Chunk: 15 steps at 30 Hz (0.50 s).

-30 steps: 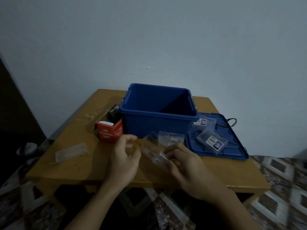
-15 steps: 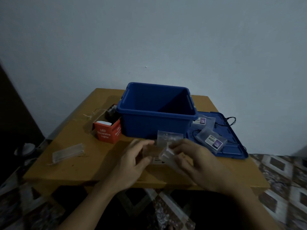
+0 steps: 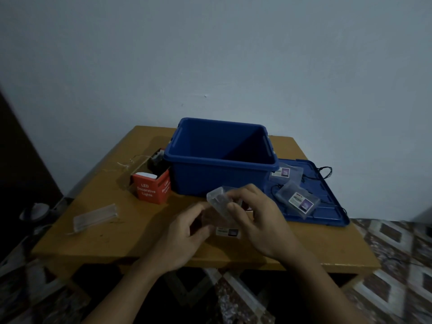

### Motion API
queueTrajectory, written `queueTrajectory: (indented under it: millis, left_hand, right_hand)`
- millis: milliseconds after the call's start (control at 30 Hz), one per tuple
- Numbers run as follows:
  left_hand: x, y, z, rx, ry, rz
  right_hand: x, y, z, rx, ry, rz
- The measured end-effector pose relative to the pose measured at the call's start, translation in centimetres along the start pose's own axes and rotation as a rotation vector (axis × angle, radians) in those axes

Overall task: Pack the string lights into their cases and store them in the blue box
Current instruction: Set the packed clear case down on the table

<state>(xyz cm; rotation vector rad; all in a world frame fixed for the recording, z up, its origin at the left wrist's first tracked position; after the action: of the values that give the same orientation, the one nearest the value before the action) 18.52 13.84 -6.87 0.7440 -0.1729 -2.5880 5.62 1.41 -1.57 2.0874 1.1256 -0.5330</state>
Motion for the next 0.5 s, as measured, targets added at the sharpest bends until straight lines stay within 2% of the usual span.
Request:
queueTrajectory:
  millis: [167, 367, 500]
  left_hand:
    - [-0.1, -0.1, -0.1, -0.009, -0.024, -0.013]
    - [-0.3, -0.4, -0.2, -0.004, -0.007, 0.137]
    - [-0.1, -0.6, -0.3, 0.018, -0.004, 0.170]
  right_hand:
    - [0.3, -0.5, 0.5, -0.035, -0.183, -0.033]
    - [0.2, -0.2, -0.5, -0.071, -0.375, -0.145]
    - [0.5, 0.1, -1.6, -0.071, -0.491, -0.221]
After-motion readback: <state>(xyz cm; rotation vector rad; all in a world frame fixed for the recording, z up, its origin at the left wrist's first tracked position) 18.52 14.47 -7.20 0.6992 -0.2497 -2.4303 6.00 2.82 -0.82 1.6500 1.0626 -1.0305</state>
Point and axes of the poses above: each hand's wrist, its own y-axis towards the middle knuckle, its own x-axis out of the palm, z = x × y, the point moved 4 cm from there along y, towards the middle knuckle, and after that the axes turned 7 degrees about y, right-handed, at the moved point
